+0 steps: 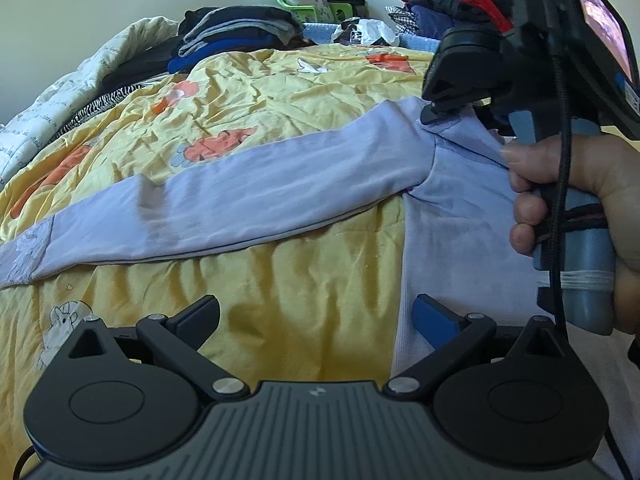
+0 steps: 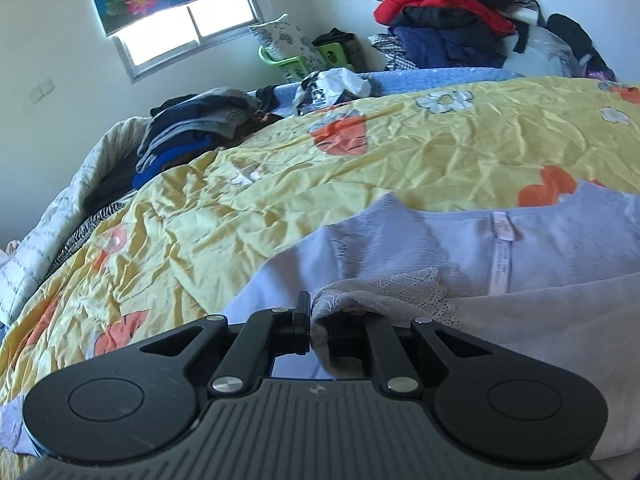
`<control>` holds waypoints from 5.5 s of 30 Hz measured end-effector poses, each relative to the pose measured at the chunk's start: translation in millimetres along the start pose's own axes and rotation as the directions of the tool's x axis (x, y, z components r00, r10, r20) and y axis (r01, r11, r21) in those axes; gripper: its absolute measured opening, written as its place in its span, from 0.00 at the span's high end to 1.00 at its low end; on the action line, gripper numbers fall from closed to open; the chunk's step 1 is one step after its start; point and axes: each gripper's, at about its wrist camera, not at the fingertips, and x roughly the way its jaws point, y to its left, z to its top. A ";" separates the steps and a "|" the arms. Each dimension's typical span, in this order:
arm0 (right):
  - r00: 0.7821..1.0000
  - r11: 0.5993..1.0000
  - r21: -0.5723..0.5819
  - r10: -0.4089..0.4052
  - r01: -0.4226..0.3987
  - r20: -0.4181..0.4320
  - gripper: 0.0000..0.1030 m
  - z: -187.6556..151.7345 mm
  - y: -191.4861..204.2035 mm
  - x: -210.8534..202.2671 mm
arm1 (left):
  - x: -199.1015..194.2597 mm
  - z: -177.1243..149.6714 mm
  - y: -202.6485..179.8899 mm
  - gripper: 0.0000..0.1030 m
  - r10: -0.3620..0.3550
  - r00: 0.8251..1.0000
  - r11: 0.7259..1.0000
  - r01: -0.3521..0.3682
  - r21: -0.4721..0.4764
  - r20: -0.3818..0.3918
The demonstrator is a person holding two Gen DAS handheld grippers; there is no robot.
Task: Fold small clothes
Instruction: 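Carry the held sleeve with the right tool across the sweater body, then open the right tool to release the sleeve on the chest, then withdraw the right tool and move the left tool to the other cuff, then close the left tool on the other sleeve cuff, then carry the held sleeve with the left tool across the body over the first sleeve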
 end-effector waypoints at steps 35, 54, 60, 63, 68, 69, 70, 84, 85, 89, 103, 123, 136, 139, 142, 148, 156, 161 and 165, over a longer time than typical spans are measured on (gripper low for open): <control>0.981 0.983 -0.041 0.173 -0.178 -0.090 0.31 -14.2 18.8 -52.2 | -1.5 0.9 23.4 0.00 0.059 0.998 0.997 -0.059 -0.055 -0.018; 0.997 0.986 -0.149 -0.078 0.073 -0.023 0.23 -73.1 -55.6 -119.5 | 2.6 2.0 39.2 0.00 0.105 0.994 0.991 -0.107 -0.081 -0.026; 0.996 0.991 -0.115 -0.078 0.073 -0.035 0.23 -80.6 -65.9 -124.7 | 5.2 1.9 51.1 0.00 0.124 0.992 0.986 -0.127 -0.106 -0.034; 0.996 0.991 -0.108 -0.079 0.075 -0.038 0.23 -83.4 -68.9 -126.4 | 6.6 1.6 63.4 0.00 0.105 0.994 0.983 -0.109 -0.147 -0.034; 0.996 0.993 -0.098 -0.076 0.072 -0.037 0.22 -85.9 -71.7 -128.6 | 3.6 -6.2 99.0 0.00 0.060 0.998 0.957 -0.053 -0.286 0.016; 0.996 0.993 -0.098 -0.076 0.072 -0.037 0.22 -86.0 -71.8 -129.0 | 2.4 -8.6 107.5 0.00 0.047 0.998 0.945 -0.033 -0.325 0.035; 0.996 0.993 -0.097 -0.076 0.072 -0.037 0.21 -86.2 -72.0 -129.0 | 1.1 -12.3 118.3 0.00 0.023 0.998 0.928 0.002 -0.372 0.063; 0.998 0.989 -0.134 -0.067 0.063 -0.022 0.19 -87.5 -55.8 -137.1 | 21.9 -26.0 246.3 0.00 -0.158 0.926 0.476 0.376 -0.795 0.343; 0.998 0.989 -0.134 -0.066 0.062 -0.025 0.19 -87.4 -55.7 -136.7 | 23.6 -23.7 251.2 0.00 -0.138 0.927 0.461 0.371 -0.806 0.349; 0.998 0.989 -0.140 -0.063 0.058 -0.028 0.19 -89.0 -53.3 -138.3 | 32.0 -16.8 265.0 0.01 -0.070 0.930 0.433 0.353 -0.829 0.360; 0.998 0.988 -0.137 -0.065 0.063 -0.009 0.17 -89.0 -59.3 -149.5 | 45.8 -14.3 272.6 0.89 0.064 0.963 0.439 0.207 -0.874 0.260; 0.994 0.990 -0.081 -0.111 0.111 0.005 0.17 -90.4 -99.2 -158.2 | 5.7 88.6 86.0 0.95 -0.005 0.935 0.940 0.126 -0.317 0.355; 0.990 0.989 -0.044 -0.140 0.141 0.029 0.17 -94.2 -125.9 -173.4 | 21.9 108.1 -1.0 0.95 -0.054 0.949 0.980 0.109 -0.164 0.312; 0.990 0.990 -0.031 -0.138 0.139 0.027 0.17 -96.6 -132.4 -174.9 | 25.8 110.1 -10.1 0.95 -0.047 0.952 0.984 0.096 -0.150 0.302; 0.990 0.990 -0.020 -0.141 0.142 0.024 0.17 -99.1 -137.5 -176.5 | 29.4 113.7 -21.6 0.95 -0.042 0.956 0.987 0.085 -0.138 0.292; 0.989 0.989 -0.004 -0.145 0.145 0.025 0.17 -100.6 -146.6 -178.5 | 31.3 126.1 -55.2 0.95 -0.074 0.954 0.992 0.101 -0.080 0.290; 0.990 0.990 -0.005 -0.141 0.141 0.025 0.17 -105.3 -155.1 -183.0 | 29.9 142.2 -116.2 0.95 -0.149 0.944 0.989 0.147 0.029 0.293; 0.990 0.990 0.002 -0.141 0.141 0.023 0.16 -107.8 -159.3 -185.5 | 28.6 145.1 -147.9 0.95 -0.213 0.939 0.977 0.201 0.073 0.270; 0.990 0.990 0.003 -0.140 0.140 0.027 0.16 -109.7 -160.2 -187.2 | 27.0 142.4 -168.1 0.95 -0.241 0.935 0.970 0.222 0.098 0.260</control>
